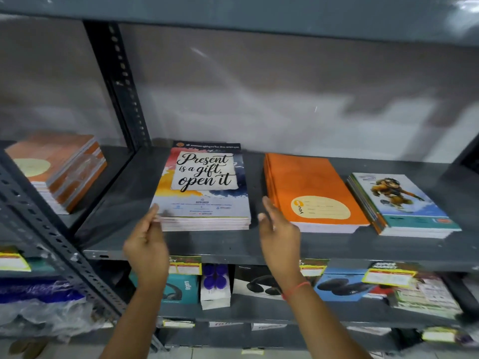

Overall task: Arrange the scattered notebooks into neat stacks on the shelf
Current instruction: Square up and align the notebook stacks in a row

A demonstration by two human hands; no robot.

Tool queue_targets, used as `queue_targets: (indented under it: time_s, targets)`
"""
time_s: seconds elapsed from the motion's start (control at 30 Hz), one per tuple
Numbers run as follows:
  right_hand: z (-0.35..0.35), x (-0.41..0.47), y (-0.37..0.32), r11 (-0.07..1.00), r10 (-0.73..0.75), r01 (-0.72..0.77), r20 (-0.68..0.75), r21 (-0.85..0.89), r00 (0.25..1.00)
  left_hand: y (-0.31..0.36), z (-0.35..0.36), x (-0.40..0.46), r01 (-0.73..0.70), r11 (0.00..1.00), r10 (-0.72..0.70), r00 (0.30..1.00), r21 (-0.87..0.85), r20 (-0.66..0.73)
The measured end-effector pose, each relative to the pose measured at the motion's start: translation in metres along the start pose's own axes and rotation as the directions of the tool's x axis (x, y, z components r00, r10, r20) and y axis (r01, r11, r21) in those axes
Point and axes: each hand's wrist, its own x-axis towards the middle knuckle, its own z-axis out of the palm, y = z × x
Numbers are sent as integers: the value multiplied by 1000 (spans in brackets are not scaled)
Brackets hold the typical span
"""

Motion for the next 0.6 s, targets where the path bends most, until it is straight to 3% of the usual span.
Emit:
queue_targets:
  time_s: [0.07, 0.13, 0.23, 0.33, 0.43, 0.53, 0.6]
  targets:
    - [-29, 6, 12, 996, -49, 63, -219, 56, 975, 16, 28, -29, -99, 994, 107, 977, -52, 183]
    - [-62, 18, 38, 991, 79, -37, -333, 131, 940, 28, 60, -58, -118, 991, 136, 917, -71, 375]
    - [-102, 36, 85, 947, 314, -264, -368, 182, 875, 33, 107, -84, 28, 999, -7, 849, -31, 529]
    - [-124, 46, 119, 908, 417, -399, -199, 125, 887, 34, 145, -95, 225, 974, -198, 769, 32, 608]
    - [-122, 50, 126, 853, 445, -448, 78, 267, 892, 30, 161, -101, 278, 960, -223, 791, -11, 570]
    - [-122, 48, 132, 789, 395, -450, 216, 419, 893, 26, 161, -102, 361, 925, -245, 803, -117, 543]
    - [-132, 52, 140, 722, 361, -471, 306, 506, 881, 26, 159, -100, 354, 931, -250, 800, -93, 545]
